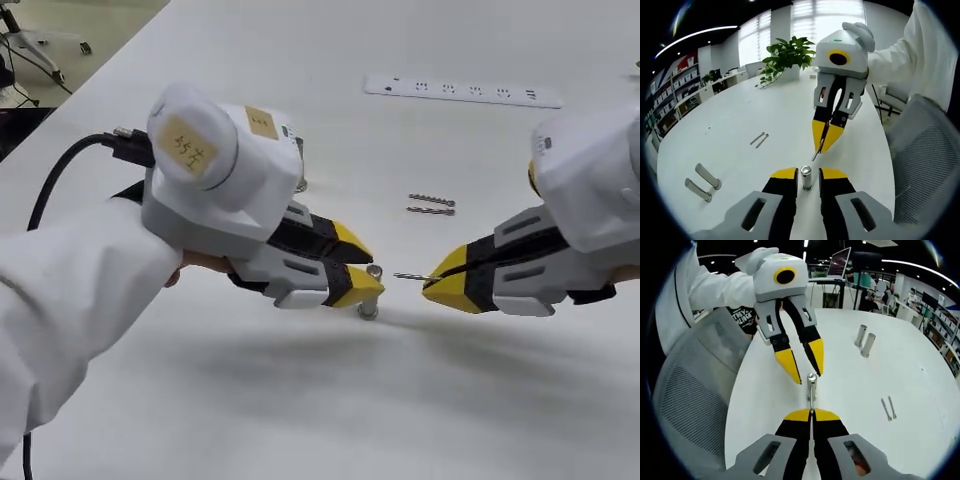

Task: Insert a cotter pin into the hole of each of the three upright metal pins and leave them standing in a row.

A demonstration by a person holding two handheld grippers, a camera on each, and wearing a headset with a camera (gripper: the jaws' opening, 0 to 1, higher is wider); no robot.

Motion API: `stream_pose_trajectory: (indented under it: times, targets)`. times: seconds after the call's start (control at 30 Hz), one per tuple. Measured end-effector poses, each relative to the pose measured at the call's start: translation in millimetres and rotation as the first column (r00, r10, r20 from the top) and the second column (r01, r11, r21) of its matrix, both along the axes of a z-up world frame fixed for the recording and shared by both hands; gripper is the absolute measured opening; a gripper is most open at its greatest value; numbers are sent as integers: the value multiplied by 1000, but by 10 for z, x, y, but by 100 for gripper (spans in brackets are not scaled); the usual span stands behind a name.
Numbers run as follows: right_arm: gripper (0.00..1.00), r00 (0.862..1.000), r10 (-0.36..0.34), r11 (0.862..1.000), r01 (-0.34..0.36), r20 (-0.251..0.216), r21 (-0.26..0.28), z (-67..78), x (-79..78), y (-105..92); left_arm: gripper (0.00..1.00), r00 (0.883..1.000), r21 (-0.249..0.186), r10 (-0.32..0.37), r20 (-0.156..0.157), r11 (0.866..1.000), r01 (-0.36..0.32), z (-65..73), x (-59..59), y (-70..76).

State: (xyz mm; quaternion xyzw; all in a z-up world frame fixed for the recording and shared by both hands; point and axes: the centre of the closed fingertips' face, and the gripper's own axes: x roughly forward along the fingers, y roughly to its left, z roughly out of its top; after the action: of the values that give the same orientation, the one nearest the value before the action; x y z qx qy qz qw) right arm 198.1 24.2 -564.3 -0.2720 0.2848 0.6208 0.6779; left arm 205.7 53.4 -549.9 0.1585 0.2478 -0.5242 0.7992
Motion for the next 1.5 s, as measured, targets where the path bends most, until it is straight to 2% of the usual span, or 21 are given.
stream_pose_trajectory:
  times: [0.1,0.3,0.33,0.7,0.8,1.07,1.5]
  targets:
    - [0,1000,1,1000,-1,-1,1,-5,-3,12,14,1000,12,10,13,1000,-10,-12,32,12]
    - [0,1000,3,1000,-3,-1,-3,-19,-7,22,6,1000,3,7,8,1000,-7,-5,21,-7]
    - [0,1000,2,1000,-2,-1,-1,-17,-6,25,6,1000,-2,8,0,1000,-8,-7,14,-15]
    - [0,1000,20,1000,-20,10,-6,-31,-13,50,6,1000,12,-9,21,1000,9,-11,-3,-21]
    - [0,1000,26,1000,-26,17,-8,-38,-7,66,6,1000,5,-13,8,1000,13,-12,-16,-27]
    - [0,998,51,999,-51,22,-7,-55,-19,120,6,1000,11,-20,13,1000,20,-17,-15,-22]
    - [0,998,51,999,-51,29,-8,-106,14,209,6,1000,16,-27,17,1000,26,-17,-15,-11]
